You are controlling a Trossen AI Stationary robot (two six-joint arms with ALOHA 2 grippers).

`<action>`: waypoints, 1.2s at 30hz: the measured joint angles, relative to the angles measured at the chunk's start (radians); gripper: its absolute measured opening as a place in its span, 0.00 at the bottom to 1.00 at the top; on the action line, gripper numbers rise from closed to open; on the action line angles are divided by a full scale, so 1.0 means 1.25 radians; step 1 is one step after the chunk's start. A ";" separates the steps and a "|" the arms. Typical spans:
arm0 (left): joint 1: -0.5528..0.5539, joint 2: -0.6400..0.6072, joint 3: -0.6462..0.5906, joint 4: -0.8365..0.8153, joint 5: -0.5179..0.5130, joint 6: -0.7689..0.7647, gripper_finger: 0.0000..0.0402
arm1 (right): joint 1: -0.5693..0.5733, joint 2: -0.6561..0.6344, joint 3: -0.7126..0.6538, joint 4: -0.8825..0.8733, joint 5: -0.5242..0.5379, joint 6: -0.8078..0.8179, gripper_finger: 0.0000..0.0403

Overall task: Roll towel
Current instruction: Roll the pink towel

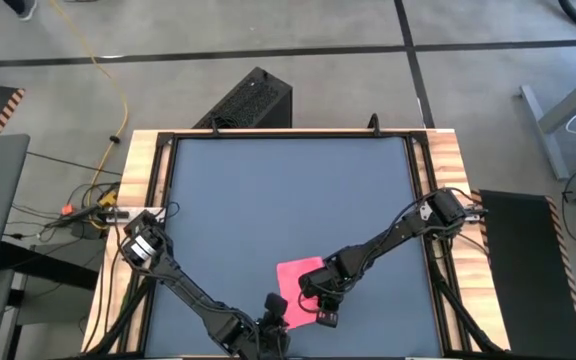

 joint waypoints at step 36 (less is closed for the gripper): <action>0.058 0.044 -0.016 0.040 0.179 -0.337 0.19 | 0.000 0.000 0.000 0.006 0.031 -0.009 0.09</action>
